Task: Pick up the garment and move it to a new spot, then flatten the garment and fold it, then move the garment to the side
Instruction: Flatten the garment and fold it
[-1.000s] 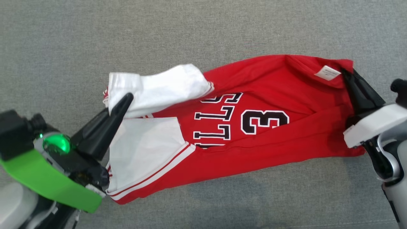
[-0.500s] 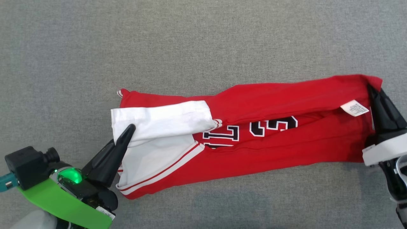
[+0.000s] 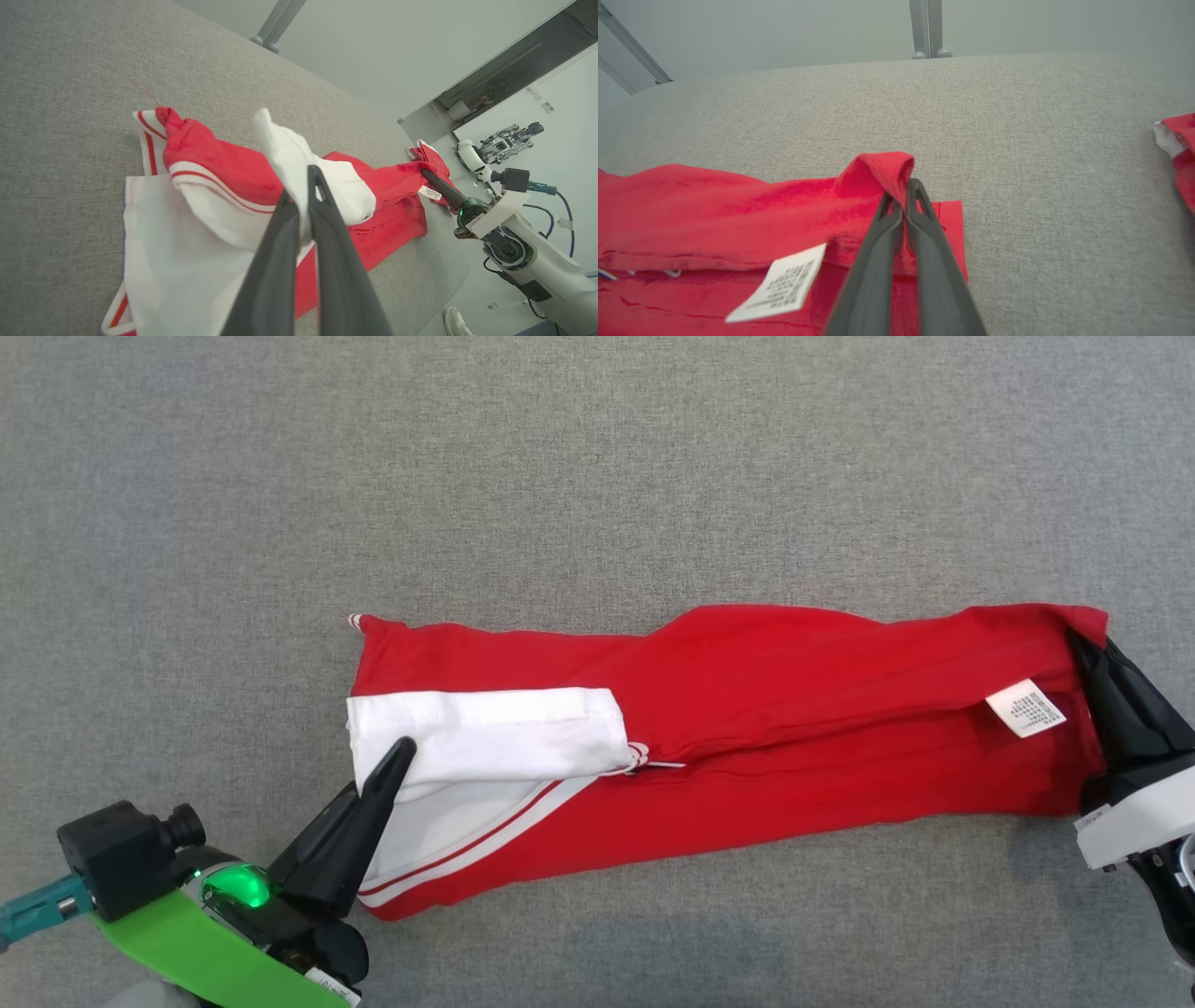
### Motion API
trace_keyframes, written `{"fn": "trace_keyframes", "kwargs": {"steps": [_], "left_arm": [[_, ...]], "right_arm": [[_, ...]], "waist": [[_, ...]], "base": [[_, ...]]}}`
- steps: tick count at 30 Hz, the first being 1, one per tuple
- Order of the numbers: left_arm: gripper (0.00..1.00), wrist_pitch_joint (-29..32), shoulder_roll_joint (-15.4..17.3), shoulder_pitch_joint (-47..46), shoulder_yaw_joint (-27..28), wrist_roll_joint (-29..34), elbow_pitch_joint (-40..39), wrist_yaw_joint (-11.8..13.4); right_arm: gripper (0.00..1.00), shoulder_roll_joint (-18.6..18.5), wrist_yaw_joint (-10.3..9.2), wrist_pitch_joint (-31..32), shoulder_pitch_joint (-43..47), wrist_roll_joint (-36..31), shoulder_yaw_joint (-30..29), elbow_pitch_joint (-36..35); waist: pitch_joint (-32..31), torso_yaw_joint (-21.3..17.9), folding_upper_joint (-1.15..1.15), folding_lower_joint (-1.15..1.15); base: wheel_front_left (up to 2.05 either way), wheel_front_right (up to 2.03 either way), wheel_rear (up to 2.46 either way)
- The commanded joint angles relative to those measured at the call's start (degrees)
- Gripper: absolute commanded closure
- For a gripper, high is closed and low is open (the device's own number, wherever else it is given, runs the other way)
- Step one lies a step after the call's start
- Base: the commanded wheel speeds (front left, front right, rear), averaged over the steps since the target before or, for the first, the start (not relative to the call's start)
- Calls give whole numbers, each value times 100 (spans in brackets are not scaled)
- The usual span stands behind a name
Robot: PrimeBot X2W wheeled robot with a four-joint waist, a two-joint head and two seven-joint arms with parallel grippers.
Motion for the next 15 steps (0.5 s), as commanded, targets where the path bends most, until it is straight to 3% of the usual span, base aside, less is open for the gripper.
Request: {"fn": "trace_keyframes", "kwargs": {"steps": [1,3,6,7,8,15], "left_arm": [[100,-31,-37,63,4,32,58,-33],[100,-31,-48,68,3,30,80,-42],[100,-28,-74,82,-18,34,130,-43],[100,-19,-84,90,-30,24,136,-46],[100,7,-85,97,-55,17,141,-54],[100,182,-211,158,-302,-54,189,-121]], "right_arm": [[88,-61,-2,35,72,45,-51,-46],[86,-82,-2,59,83,39,-51,-52],[65,-164,-2,110,141,-25,-29,-75],[48,-211,-2,120,161,-76,-9,-85],[0,-246,-2,121,177,-120,0,-88],[0,-453,-2,487,326,2,-173,-162]], "waist": [[-13,3,0,0],[-23,6,0,0],[-61,17,0,0],[-72,19,0,0],[-83,20,0,0],[-167,8,0,0]], "base": [[0,0,0],[0,0,0],[0,0,0],[0,0,0],[0,0,0],[0,0,0]]}}
